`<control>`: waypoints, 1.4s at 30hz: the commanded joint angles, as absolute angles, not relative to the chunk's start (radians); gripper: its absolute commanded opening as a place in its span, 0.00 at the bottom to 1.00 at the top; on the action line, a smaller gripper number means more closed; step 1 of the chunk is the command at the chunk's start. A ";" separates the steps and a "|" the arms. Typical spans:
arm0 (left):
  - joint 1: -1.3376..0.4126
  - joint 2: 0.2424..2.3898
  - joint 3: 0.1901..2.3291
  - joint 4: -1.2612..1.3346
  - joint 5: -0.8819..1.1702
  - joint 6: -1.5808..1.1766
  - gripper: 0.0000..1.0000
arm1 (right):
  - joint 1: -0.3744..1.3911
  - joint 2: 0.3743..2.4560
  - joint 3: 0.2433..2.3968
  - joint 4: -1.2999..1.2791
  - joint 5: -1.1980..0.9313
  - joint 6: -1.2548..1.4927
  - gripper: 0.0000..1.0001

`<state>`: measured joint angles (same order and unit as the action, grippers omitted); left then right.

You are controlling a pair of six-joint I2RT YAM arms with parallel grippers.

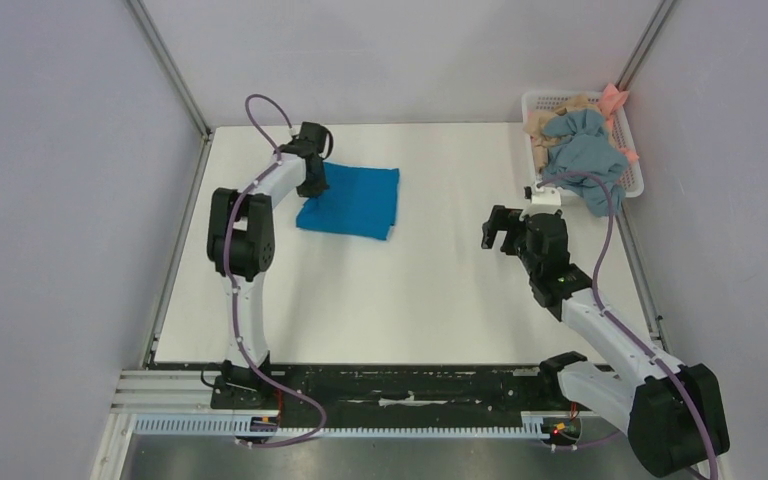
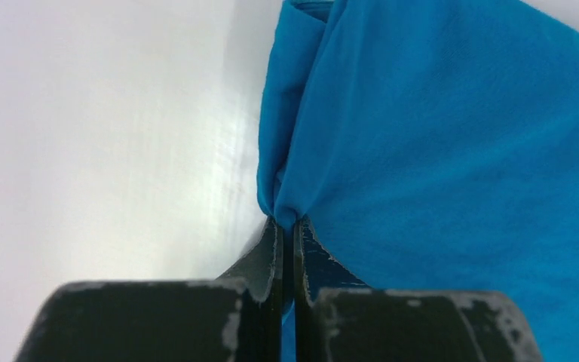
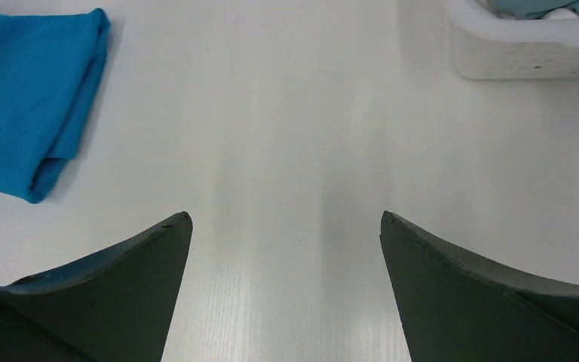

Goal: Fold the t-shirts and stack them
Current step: Put the neatly folded tshirt into the corner of the board with the left arm

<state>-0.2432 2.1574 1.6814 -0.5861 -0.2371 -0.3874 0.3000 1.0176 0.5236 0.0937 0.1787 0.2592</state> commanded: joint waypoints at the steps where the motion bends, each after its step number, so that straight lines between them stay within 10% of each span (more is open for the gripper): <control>1: -0.152 2.244 1.841 -0.665 -0.411 -0.168 0.02 | 0.298 0.973 0.502 0.109 0.280 0.219 0.98; 28: 0.153 2.556 2.351 -0.654 -0.471 0.011 0.02 | 0.297 1.069 0.513 0.133 0.407 0.198 0.98; 36: 0.150 2.431 2.372 -0.742 -0.569 -0.211 0.67 | 0.297 1.095 0.560 0.095 0.509 0.259 0.98; 42: 0.135 2.183 2.221 -0.790 -0.408 -0.396 0.79 | 0.298 1.025 0.559 0.063 0.459 0.328 0.98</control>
<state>0.1482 2.4256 2.2925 -0.7677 -0.5121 -0.2176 0.2989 1.0870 0.5316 0.0685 0.4507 0.2653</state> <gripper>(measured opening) 0.779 0.979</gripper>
